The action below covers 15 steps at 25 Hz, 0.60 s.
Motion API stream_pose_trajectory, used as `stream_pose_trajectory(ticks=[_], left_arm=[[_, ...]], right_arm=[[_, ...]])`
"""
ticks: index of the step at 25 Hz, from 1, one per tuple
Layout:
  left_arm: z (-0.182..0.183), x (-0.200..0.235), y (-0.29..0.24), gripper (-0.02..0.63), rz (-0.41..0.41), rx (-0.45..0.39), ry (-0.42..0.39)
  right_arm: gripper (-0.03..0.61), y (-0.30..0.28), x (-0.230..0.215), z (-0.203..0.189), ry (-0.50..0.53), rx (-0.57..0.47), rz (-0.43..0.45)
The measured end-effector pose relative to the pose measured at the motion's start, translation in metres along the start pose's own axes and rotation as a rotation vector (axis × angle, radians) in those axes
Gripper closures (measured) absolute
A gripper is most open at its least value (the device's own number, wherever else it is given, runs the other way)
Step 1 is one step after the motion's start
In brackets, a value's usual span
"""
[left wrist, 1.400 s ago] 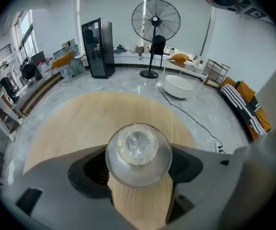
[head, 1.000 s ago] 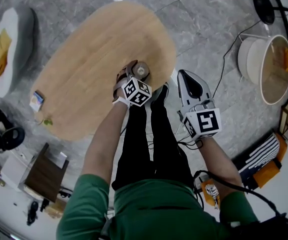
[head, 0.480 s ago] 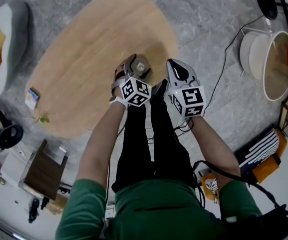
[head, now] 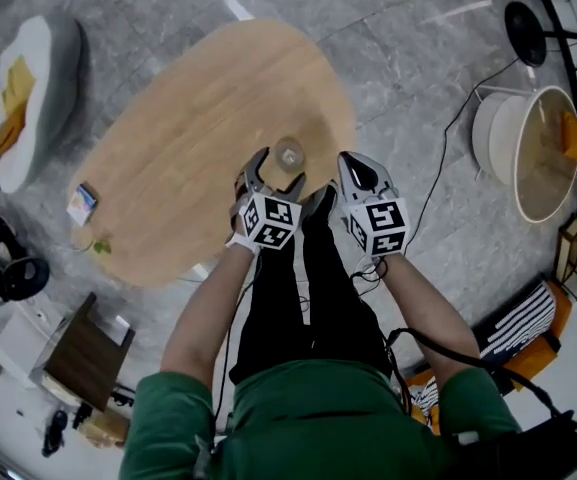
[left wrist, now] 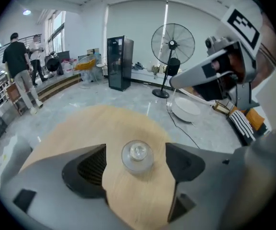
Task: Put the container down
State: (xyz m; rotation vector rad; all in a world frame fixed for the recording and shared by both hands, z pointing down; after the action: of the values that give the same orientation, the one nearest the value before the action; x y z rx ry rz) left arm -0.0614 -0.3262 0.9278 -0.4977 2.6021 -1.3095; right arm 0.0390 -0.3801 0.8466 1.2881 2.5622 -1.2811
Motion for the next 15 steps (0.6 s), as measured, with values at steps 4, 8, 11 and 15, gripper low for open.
stream_pose_trajectory(ticks=[4, 8, 11, 15], left_arm=[[0.043, -0.001, 0.062, 0.233, 0.035, -0.075, 0.062], [0.090, -0.008, 0.133, 0.275, 0.072, -0.136, 0.103], [0.121, 0.010, 0.165, 0.449, 0.138, -0.198, 0.160], [0.138, 0.023, 0.212, 0.540, 0.159, -0.237, 0.330]], right_arm=[[0.557, 0.032, 0.027, 0.031, -0.013, -0.024, 0.021], [0.557, 0.083, 0.050, 0.072, -0.013, -0.070, 0.050], [0.557, 0.109, 0.051, 0.111, 0.023, -0.147, 0.051], [0.557, 0.152, 0.067, 0.139, 0.050, -0.219, 0.037]])
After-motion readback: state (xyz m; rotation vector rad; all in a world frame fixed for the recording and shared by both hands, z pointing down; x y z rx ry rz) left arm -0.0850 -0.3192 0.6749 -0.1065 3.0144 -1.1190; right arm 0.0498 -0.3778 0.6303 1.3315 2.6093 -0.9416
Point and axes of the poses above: the fingertips, and each gripper's own axes: y backward along the fingers, x to its left, z out of its top, the point moved 2 cm from there along y, backward along the fingers, and after that the axes turned 9 degrees about z, right-handed, at the moved point
